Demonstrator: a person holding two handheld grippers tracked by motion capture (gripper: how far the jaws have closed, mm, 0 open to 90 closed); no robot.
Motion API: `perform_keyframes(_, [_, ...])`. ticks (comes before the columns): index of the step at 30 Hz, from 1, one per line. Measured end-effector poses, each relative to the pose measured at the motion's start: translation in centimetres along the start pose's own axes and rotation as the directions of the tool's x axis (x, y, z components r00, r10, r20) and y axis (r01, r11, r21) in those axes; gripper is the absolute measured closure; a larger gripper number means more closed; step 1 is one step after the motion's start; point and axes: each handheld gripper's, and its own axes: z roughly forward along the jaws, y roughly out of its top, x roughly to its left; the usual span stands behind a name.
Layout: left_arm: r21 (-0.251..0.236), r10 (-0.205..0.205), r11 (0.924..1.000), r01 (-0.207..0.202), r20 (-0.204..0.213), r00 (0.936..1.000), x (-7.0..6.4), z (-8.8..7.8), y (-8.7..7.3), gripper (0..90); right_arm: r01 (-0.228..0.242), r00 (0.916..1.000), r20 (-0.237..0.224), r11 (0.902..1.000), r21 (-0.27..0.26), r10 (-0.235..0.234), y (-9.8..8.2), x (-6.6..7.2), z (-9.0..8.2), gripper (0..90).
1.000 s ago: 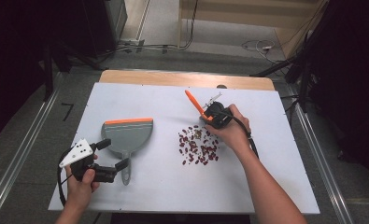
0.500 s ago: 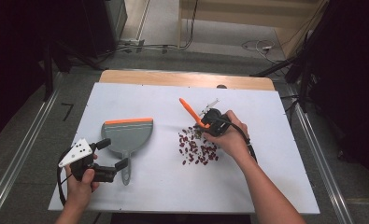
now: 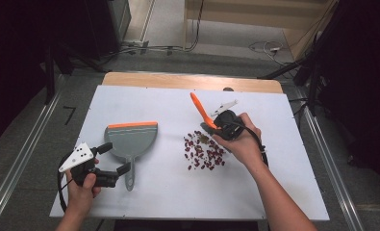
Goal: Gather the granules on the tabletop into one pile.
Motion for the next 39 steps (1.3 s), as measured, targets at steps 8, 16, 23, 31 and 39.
perform_keyframes(8, [0.007, 0.013, 0.9999, -0.013, 0.001, 0.9999, -0.3, 0.2, 0.1, 0.0, 0.041, 0.9598, -0.279, 0.9988, 0.027, -0.032, 0.6, 3.7, -0.8, 68.8])
perform_keyframes(16, [0.009, 0.012, 0.9999, -0.012, -0.001, 0.9999, -0.2, 0.1, 0.0, 0.0, 0.017, 0.9099, -0.415, 0.9979, 0.062, 0.010, 1.4, 7.0, 1.2, 68.8])
perform_keyframes(23, [0.006, 0.011, 0.9999, -0.011, -0.004, 0.9999, -0.1, 0.0, -0.1, 0.0, -0.047, 0.9133, -0.396, 0.9905, 0.129, 0.095, 1.2, 6.3, 3.9, 68.9])
perform_keyframes(31, [0.009, 0.012, 0.9999, -0.012, -0.002, 0.9999, -0.2, 0.1, -0.1, 0.0, -0.099, 0.9202, -0.366, 0.9869, 0.127, 0.139, 0.8, 4.0, 4.5, 68.8])
perform_keyframes(39, [0.016, 0.020, 0.9997, -0.020, -0.003, 0.9998, -0.3, 0.1, -0.1, 0.0, -0.145, 0.9217, -0.343, 0.9810, 0.129, 0.181, 0.3, 2.0, 4.7, 68.5])
